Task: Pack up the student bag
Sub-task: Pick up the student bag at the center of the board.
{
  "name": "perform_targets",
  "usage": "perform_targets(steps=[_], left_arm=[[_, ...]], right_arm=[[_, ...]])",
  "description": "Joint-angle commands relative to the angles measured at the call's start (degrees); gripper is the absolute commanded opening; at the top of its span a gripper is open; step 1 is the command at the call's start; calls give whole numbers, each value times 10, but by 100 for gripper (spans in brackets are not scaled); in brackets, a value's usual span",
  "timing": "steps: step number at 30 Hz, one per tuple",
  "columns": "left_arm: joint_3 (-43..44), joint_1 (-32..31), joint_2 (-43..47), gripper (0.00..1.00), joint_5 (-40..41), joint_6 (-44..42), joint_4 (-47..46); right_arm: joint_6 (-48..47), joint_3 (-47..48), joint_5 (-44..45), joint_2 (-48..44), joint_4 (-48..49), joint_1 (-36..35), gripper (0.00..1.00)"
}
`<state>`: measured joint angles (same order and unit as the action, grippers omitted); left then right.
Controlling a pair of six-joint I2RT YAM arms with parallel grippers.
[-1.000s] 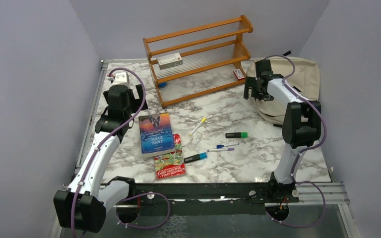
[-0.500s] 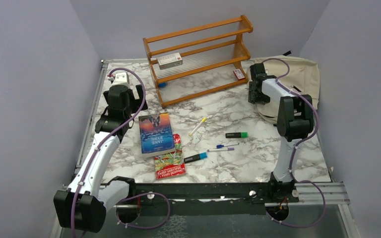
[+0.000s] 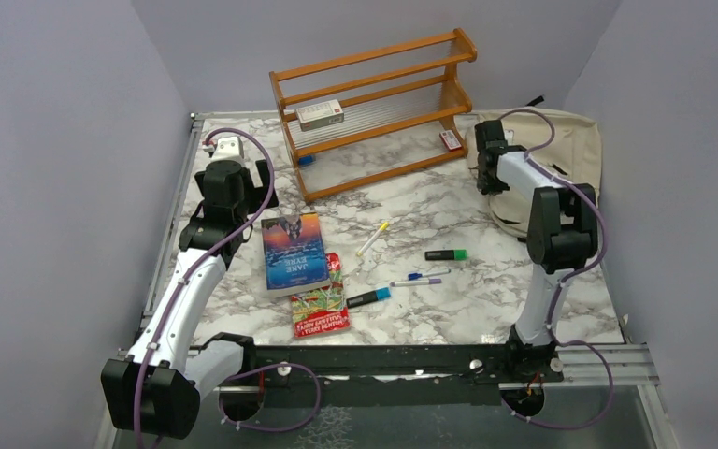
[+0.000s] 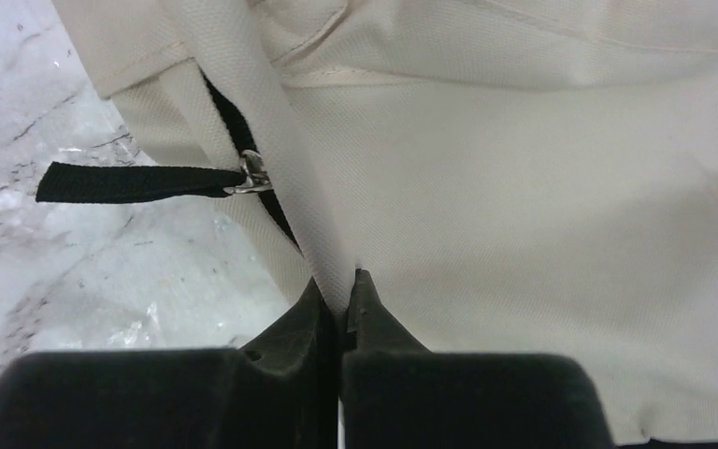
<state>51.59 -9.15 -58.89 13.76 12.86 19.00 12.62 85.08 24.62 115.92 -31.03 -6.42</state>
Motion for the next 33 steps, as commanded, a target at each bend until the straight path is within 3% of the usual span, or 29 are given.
perform_targets(steps=[1, 9, 19, 23, 26, 33], left_arm=[[-4, -3, 3, 99, -5, 0, -2], [-2, -3, 6, 99, -29, -3, -5], [11, -29, 5, 99, -135, -19, -40], [29, -45, -4, 99, -215, 1, -66], [42, -69, -4, 99, -257, 23, -98], [59, -176, -28, 99, -272, 45, -178]], right_arm=[[49, -16, 52, -97, 20, 3, 1], [112, -63, 101, -258, 49, 6, 1], [190, -85, 16, -423, 66, 6, 1], [251, -77, -23, -460, 44, 6, 1], [309, -89, -70, -490, 49, 6, 1], [450, -119, -164, -513, 78, 6, 1]])
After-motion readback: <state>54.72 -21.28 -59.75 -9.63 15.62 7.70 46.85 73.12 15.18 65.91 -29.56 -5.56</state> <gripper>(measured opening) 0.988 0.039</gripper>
